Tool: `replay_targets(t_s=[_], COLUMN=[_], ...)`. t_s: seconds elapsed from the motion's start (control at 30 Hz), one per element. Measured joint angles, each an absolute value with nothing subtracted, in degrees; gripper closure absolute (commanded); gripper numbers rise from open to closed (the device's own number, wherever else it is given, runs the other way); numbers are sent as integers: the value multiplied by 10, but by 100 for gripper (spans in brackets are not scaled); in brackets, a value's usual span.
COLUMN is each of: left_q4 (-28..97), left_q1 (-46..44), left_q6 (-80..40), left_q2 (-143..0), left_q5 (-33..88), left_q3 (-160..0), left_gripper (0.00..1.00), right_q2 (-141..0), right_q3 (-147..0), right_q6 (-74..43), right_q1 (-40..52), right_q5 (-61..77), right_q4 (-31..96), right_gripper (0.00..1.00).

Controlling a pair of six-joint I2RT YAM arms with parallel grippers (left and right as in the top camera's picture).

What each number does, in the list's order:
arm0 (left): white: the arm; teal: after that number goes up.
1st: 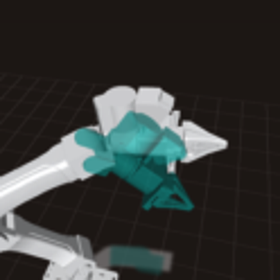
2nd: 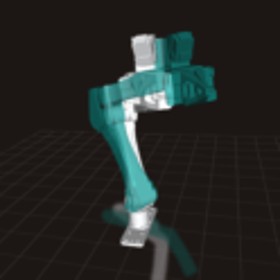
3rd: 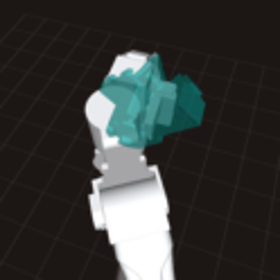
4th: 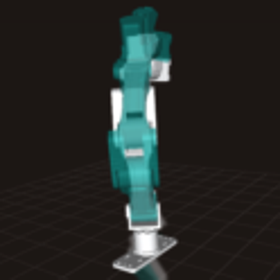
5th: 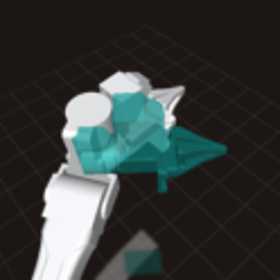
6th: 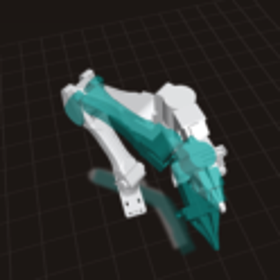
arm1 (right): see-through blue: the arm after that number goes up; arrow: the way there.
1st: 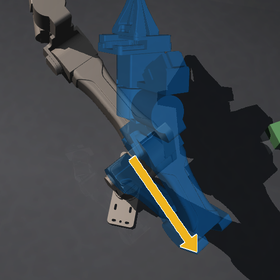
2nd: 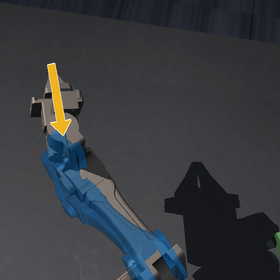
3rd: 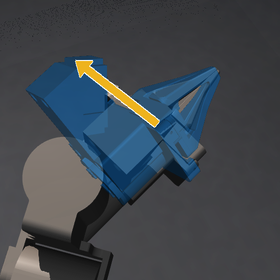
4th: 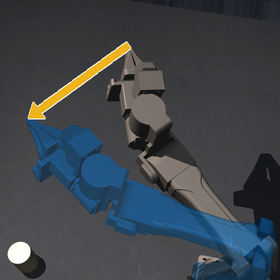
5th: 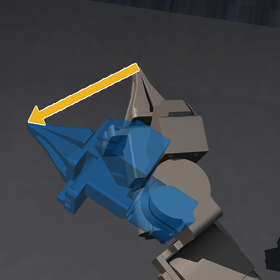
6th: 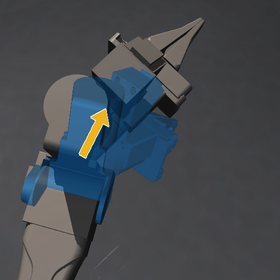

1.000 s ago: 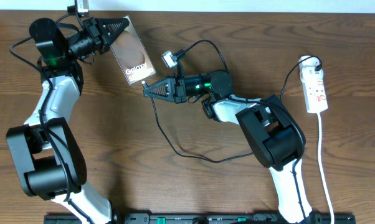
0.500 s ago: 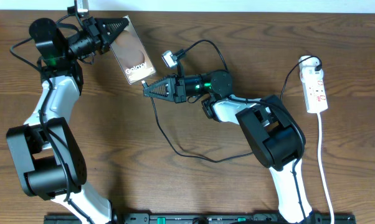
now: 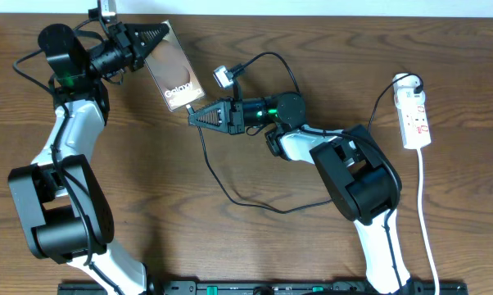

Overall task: Plug charger to phone and switch on socket
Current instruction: 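Align the plug under the phone and push it into the port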

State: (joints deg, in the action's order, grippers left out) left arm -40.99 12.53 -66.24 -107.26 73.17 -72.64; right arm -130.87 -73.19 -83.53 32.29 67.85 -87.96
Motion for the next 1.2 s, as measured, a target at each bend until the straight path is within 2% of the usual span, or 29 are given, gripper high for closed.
replay_targets(t_s=[1.2], left_q4=[-414], left_q1=[132], left_q6=[-673], left_q2=[-1073], left_q5=[695], left_q3=[-727], left_gripper=[93], right_q2=[-1309], right_q3=[-732], right_q6=[-886], right_q1=[325], right_q5=[618], right_q4=[-880], right_gripper=[99])
